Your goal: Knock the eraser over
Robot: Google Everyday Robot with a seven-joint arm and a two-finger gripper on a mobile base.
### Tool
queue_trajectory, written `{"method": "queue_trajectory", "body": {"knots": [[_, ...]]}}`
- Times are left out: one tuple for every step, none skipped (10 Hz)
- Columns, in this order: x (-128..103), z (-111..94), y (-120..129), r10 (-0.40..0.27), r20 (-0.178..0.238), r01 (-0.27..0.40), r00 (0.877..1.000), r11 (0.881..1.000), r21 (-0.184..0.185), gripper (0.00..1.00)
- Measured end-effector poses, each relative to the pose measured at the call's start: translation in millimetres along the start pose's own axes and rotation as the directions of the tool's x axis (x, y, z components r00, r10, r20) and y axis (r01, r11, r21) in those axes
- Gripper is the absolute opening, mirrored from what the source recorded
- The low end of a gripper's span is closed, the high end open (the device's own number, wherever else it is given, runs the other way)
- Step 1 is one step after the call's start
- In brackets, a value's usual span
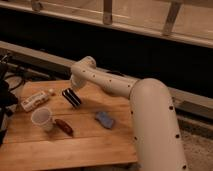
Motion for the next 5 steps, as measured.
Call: {"method": "queue_trajectory", "body": {"knots": [[-1.2, -7.4, 1.4, 0.0, 0.003, 0.0, 1.0, 1.0, -0.001, 0.0], [-4.6, -13.2, 4.8, -0.004, 0.005, 0.004, 1.0, 1.0, -0.004, 0.0], [-7.0, -14.2, 7.1, -0.008, 0.008, 0.008, 1.0, 1.0, -0.007, 0.0], [-6.7, -12.4, 8.4, -0.012, 0.008, 0.012, 1.0, 1.0, -0.009, 0.0], [-7.3, -13.8, 4.2, -0.015, 0.019, 0.015, 1.0, 1.0, -0.001, 0.0]]}}
